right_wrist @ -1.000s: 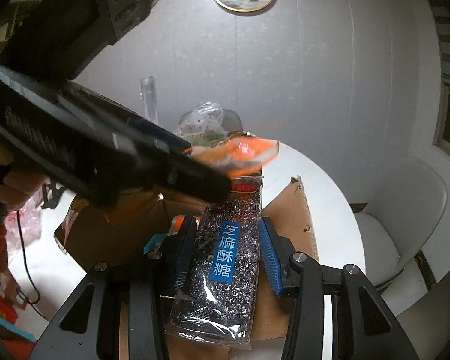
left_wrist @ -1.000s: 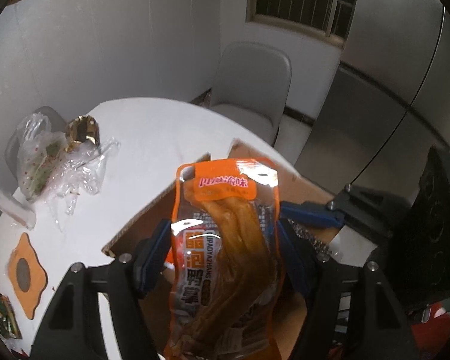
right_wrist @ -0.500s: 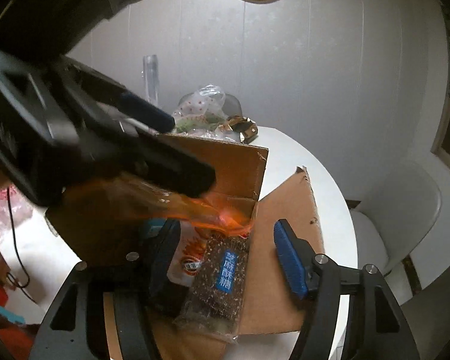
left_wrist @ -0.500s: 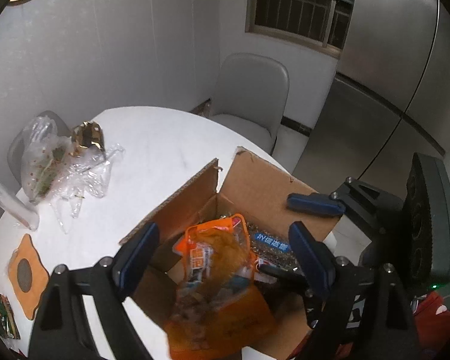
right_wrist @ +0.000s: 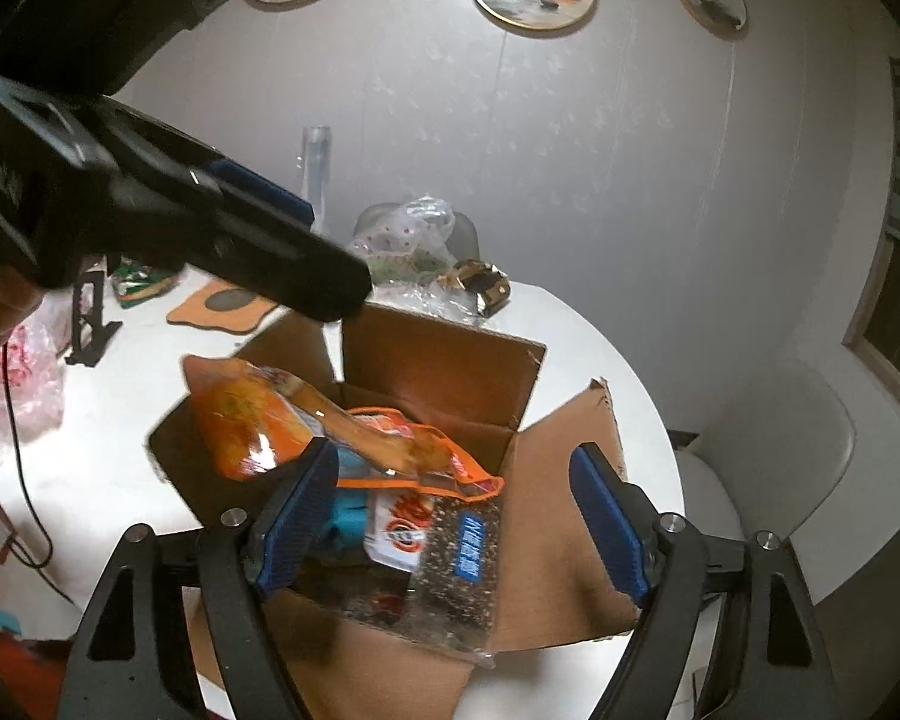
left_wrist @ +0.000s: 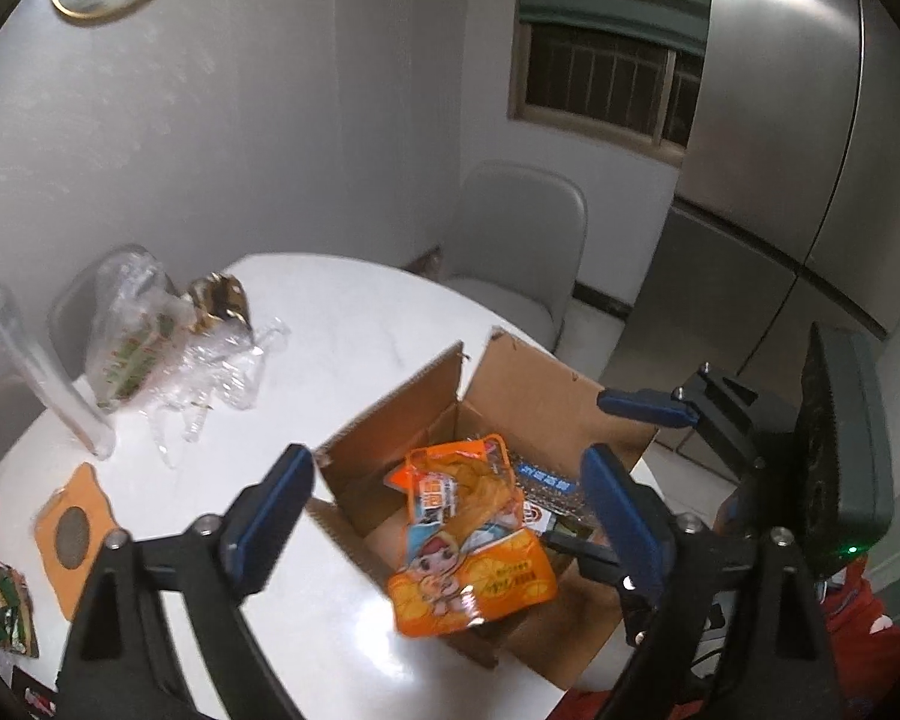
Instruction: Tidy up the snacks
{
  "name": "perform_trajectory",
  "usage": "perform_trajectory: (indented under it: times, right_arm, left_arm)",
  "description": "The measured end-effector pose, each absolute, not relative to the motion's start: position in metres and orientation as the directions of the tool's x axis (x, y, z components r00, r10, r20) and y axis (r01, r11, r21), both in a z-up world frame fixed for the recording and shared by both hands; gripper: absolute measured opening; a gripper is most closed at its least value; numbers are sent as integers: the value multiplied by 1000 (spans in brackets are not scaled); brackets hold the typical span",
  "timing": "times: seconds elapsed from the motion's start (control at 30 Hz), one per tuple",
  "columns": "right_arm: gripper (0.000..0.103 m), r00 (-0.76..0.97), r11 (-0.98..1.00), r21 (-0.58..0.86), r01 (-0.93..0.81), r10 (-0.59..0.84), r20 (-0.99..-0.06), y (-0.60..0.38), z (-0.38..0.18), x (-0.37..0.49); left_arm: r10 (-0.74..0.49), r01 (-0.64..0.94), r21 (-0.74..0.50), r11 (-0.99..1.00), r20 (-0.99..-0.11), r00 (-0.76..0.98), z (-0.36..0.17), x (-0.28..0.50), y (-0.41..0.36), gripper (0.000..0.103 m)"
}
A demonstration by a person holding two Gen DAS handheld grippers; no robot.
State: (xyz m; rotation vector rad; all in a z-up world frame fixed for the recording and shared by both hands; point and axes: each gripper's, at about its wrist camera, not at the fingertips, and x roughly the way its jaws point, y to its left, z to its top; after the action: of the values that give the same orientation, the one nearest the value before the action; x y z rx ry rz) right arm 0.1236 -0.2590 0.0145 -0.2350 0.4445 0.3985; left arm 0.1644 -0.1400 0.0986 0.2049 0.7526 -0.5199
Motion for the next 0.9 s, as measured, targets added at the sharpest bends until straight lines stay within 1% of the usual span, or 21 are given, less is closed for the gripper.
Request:
perform_trajectory:
  times: [0.03, 0.2, 0.3, 0.43, 0.53, 0.6, 0.73, 0.83, 0.9]
  right_arm:
    - [79, 828, 895, -136, -426, 325, -457, -258, 16, 120]
    - [79, 833, 886, -144, -440, 343, -434, -247, 26, 108]
    - [80, 831, 878, -147, -456, 361, -423, -240, 31, 103]
    - [80, 792, 851, -93, -517, 434, -429, -236, 33, 99]
    - [80, 782, 849, -72, -523, 445, -435, -235, 28, 100]
    - [80, 791, 855, -69, -514, 441, -424, -234, 28, 99]
    - [80, 801, 850, -51, -524, 472, -367, -236, 36, 87]
    - [80, 805, 838, -44, -543, 505, -313, -235, 45, 75]
    - [81, 807, 831, -52, -554, 520, -281, -233, 48, 70]
  left_arm:
    - [-372, 508, 3, 861, -676, 636, 104, 157, -134, 102]
    - [-371, 485, 9, 874, -632, 680, 118, 133, -115, 102]
    - [-352, 465, 21, 885, -623, 699, 118, 125, -105, 102]
    - [-348, 445, 7, 895, -611, 711, 112, 118, -92, 102]
    - [-345, 416, -12, 909, -582, 737, 105, 109, -78, 102]
    - [-330, 386, -18, 922, -555, 764, 102, 102, -69, 102]
    - [-258, 278, -29, 960, -473, 842, 94, 79, -42, 102]
    - [-167, 170, -32, 985, -428, 888, 84, 64, -29, 102]
    - [-116, 112, -33, 993, -415, 903, 76, 57, -23, 102]
